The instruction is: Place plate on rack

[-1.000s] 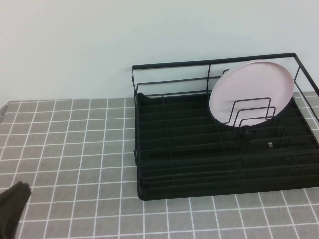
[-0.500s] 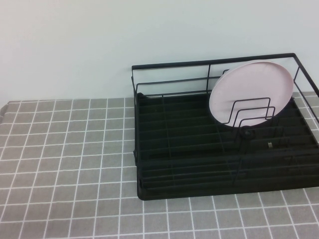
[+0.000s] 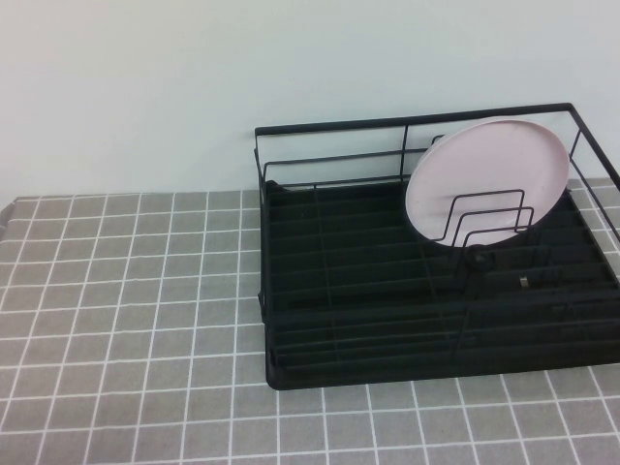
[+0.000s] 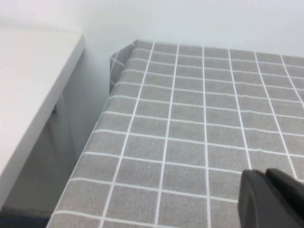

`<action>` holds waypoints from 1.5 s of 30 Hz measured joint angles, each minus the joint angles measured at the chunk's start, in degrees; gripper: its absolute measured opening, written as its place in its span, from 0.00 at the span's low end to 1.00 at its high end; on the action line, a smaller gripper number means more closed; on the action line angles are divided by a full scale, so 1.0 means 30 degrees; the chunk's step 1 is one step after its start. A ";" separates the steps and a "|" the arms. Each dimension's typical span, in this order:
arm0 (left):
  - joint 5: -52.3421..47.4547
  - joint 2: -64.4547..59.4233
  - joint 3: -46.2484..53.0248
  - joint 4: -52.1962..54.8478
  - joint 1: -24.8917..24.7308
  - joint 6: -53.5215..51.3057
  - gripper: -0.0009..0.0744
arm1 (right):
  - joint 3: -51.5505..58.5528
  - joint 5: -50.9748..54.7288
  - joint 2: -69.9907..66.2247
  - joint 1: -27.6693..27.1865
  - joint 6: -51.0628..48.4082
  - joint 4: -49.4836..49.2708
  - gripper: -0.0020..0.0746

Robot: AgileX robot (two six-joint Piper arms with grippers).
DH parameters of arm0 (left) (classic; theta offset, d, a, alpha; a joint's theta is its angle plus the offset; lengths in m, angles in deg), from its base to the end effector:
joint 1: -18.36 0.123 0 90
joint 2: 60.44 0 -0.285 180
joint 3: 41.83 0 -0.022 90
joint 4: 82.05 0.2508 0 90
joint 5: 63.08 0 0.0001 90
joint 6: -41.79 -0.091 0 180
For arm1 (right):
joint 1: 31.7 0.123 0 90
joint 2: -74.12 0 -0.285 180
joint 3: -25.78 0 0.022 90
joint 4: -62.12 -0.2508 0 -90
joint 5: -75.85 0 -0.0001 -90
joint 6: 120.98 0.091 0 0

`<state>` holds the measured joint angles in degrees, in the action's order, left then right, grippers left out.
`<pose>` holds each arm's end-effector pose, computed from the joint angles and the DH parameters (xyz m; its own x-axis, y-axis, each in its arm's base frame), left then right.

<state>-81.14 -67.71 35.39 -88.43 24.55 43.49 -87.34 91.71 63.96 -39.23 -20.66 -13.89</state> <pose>0.0536 0.0027 0.1853 -0.2022 -0.1578 -0.9665 -0.1026 0.9849 -0.1393 0.0484 0.0180 0.2647 0.1650 -0.0930 -0.9819 -0.1215 0.9860 -0.1139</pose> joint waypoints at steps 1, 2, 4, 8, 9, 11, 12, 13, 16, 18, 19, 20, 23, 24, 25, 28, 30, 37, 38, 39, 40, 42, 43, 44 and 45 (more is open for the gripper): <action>0.0000 0.0000 0.0000 0.0000 0.0000 0.0000 0.01 | 0.0000 0.0000 0.0000 0.0000 0.0000 0.0000 0.03; 0.0000 0.0000 0.0000 0.0000 0.0000 0.0000 0.01 | 0.0000 0.0000 0.0000 0.0000 0.0000 0.0000 0.03; 0.0000 0.0000 0.0000 0.0000 0.0000 0.0034 0.01 | 0.0000 0.0000 0.0000 0.0000 0.0000 0.0000 0.03; 0.0000 0.0000 0.0000 -0.0072 0.0000 0.0062 0.01 | 0.0000 0.0000 0.0000 0.0000 0.0000 0.0000 0.03; 0.0000 0.0000 0.0000 -0.0072 0.0000 0.0062 0.01 | 0.0000 0.0000 0.0000 0.0000 0.0000 0.0000 0.03; 0.0000 0.0000 0.0000 -0.0072 0.0000 0.0062 0.01 | 0.0000 0.0000 0.0000 0.0000 0.0000 0.0000 0.03; 0.0000 0.0000 0.0000 -0.0072 0.0000 0.0062 0.01 | 0.0000 0.0000 0.0000 0.0000 0.0000 0.0000 0.03; 0.0000 0.0000 0.0000 -0.0072 0.0000 0.0062 0.01 | 0.0000 0.0000 0.0000 0.0000 0.0000 0.0000 0.03; 0.0000 0.0000 0.0000 -0.0072 0.0000 0.0062 0.01 | 0.0000 0.0000 0.0000 0.0000 0.0000 0.0000 0.03; 0.0000 0.0000 0.0000 -0.0072 0.0000 0.0062 0.01 | 0.0000 0.0000 0.0000 0.0000 0.0000 0.0000 0.03; 0.0000 0.0000 0.0000 -0.0072 0.0000 0.0062 0.01 | 0.0000 0.0000 0.0000 0.0000 0.0000 0.0000 0.03; 0.0000 0.0000 0.0000 -0.0072 0.0000 0.0062 0.01 | 0.0000 0.0000 0.0000 0.0000 0.0000 0.0000 0.03; 0.0000 0.0000 0.0000 -0.0072 0.0000 0.0062 0.01 | 0.0000 0.0000 0.0000 0.0000 0.0000 0.0000 0.03; 0.0000 0.0000 0.0000 -0.0072 0.0000 0.0062 0.01 | 0.0000 0.0000 0.0000 0.0000 0.0000 0.0000 0.03; 0.0000 0.0000 0.0000 -0.0072 0.0000 0.0062 0.01 | 0.0000 0.0000 0.0000 0.0000 0.0000 0.0000 0.03; 0.0000 0.0000 0.0000 -0.0072 0.0000 0.0062 0.01 | 0.0000 -0.0566 0.0000 0.0000 -0.0851 0.0296 0.03; 0.0000 0.0000 0.0000 -0.0072 0.0000 0.0062 0.01 | 0.0041 -0.0912 0.0000 0.0000 -0.1122 0.0296 0.03; 0.0000 0.0000 0.0000 -0.0072 0.0000 0.0153 0.01 | 0.0147 -0.2551 0.0000 0.0000 0.1351 0.2092 0.03; 0.0000 0.0000 0.0000 -0.0072 0.0000 0.0155 0.01 | 0.0147 -0.2274 0.0000 0.0000 0.2517 0.3506 0.03; 0.0000 0.0000 0.0000 -0.0072 0.0000 0.0155 0.01 | 0.0147 -0.2014 0.0000 0.0000 0.3720 0.4848 0.03; 0.0000 0.0000 0.0000 -0.0072 0.0000 0.0155 0.01 | 0.0147 -0.1633 0.0000 0.0000 0.5533 0.6735 0.03; 0.0000 0.0000 0.0000 -0.0072 0.0000 0.0155 0.01 | 0.0147 -0.0864 0.0000 0.0000 0.9860 1.0797 0.03; 0.0000 0.0000 0.0000 -0.0072 0.0000 0.0155 0.01 | 0.0147 -0.0462 0.0000 0.0000 1.2552 1.3770 0.03; 0.0000 0.0000 0.0000 -0.0072 0.0000 0.0155 0.01 | 0.0164 -0.0066 0.0000 0.0000 1.5131 1.6138 0.03; 0.0000 0.0000 0.0000 -0.0072 0.0000 0.0155 0.01 | 0.0249 0.0107 0.0000 0.0000 1.7427 1.7879 0.03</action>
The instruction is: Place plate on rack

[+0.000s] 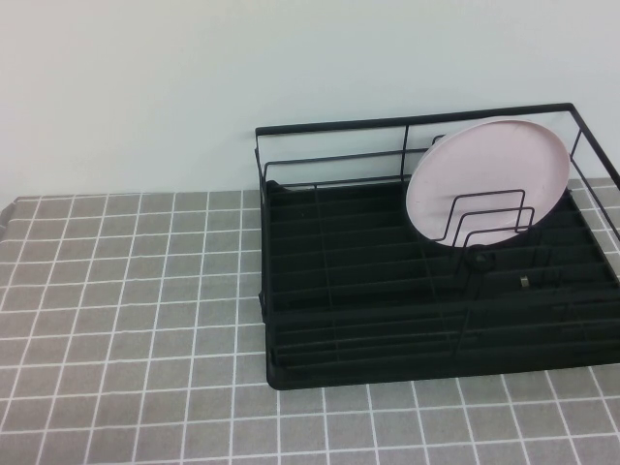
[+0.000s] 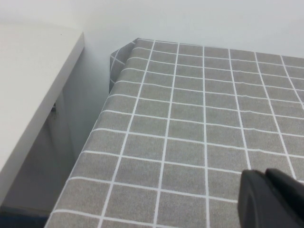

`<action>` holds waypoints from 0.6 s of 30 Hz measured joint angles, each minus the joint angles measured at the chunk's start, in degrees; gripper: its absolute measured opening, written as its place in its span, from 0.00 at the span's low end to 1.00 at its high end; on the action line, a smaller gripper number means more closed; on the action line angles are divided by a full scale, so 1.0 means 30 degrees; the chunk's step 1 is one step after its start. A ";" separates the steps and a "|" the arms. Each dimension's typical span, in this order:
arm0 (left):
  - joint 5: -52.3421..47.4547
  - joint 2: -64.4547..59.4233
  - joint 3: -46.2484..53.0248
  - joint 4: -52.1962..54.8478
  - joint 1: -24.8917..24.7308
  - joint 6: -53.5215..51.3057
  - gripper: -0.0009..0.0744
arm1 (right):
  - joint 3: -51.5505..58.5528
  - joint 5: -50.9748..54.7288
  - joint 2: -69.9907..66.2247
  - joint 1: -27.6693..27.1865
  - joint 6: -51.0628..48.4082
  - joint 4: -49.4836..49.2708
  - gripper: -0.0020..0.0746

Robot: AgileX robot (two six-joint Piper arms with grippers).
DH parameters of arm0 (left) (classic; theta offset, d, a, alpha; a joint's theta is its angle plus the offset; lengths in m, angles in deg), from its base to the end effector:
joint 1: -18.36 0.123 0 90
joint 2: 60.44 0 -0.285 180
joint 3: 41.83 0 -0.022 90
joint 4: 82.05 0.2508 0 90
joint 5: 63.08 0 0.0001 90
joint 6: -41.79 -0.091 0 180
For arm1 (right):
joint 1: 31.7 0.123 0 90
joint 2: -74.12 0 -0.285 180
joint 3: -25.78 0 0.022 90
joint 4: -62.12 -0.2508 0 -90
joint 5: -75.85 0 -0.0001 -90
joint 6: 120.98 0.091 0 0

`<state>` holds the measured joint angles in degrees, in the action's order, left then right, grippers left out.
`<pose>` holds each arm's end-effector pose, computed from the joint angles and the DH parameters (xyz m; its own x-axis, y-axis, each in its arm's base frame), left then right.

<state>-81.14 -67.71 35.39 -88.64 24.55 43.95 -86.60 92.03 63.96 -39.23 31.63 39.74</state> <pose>0.0536 0.0026 0.1854 -0.2011 -0.1691 -0.9649 -0.1038 0.9831 -0.1507 0.0511 0.0030 0.2434 -0.0507 -0.0949 -0.9942 0.0202 0.9952 -0.0960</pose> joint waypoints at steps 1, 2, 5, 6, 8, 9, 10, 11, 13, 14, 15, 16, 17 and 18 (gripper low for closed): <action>0.0000 0.0000 0.0000 0.0000 0.0000 0.0000 0.01 | 0.0160 0.0081 0.0000 0.0000 0.2104 0.1889 0.03; 0.0000 0.0000 0.0000 0.0000 0.0000 0.0000 0.01 | 0.0334 0.0135 0.0000 0.0000 0.3992 0.3683 0.03; 0.0000 0.0000 0.0000 0.0000 0.0000 0.0000 0.01 | 0.1059 -0.0295 0.0044 0.0000 0.7897 0.7648 0.03; 0.0000 0.0000 0.0000 0.0000 0.0000 0.0000 0.01 | 0.1359 -0.0483 0.0129 0.0000 0.8550 0.8380 0.03; 0.0000 0.0000 0.0000 0.0000 0.0000 0.0030 0.01 | 0.2297 -0.1118 0.0379 0.0000 0.9132 0.9058 0.03; 0.0000 0.0000 0.0000 0.0000 0.0000 0.0030 0.01 | 0.2796 -0.1397 0.0557 0.0000 0.9132 0.9022 0.03; 0.0000 0.0000 0.0000 0.0000 0.0000 0.0030 0.01 | 0.3321 -0.1709 0.0766 0.0000 0.9132 0.8971 0.03; 0.0000 0.0000 0.0000 0.0000 0.0000 0.0030 0.01 | 0.3823 -0.1879 0.1040 0.0000 0.9132 0.8832 0.03; 0.0000 0.0000 0.0000 0.0000 0.0000 0.0030 0.01 | 0.3862 -0.0505 0.1455 0.0000 0.8815 0.8787 0.03; 0.0000 0.0000 0.0000 0.0000 0.0000 0.0030 0.01 | 0.3880 -0.0264 0.1412 0.0000 0.8453 0.8837 0.03; 0.0000 0.0000 0.0000 0.0000 0.0000 0.0030 0.01 | 0.3924 -0.0079 0.1375 0.0000 0.8202 0.8837 0.03; 0.0000 0.0000 0.0000 0.0000 0.0000 0.0030 0.01 | 0.3924 0.0327 0.1413 0.0000 0.7698 0.8757 0.03; -0.0036 0.0000 0.0000 0.0000 0.0000 0.0030 0.01 | 0.3924 0.0632 0.1413 0.0000 0.7283 0.8751 0.03; -0.0036 0.0000 0.0000 0.0000 0.0000 0.0030 0.01 | 0.3890 0.0757 0.1413 0.0000 0.6965 0.8705 0.03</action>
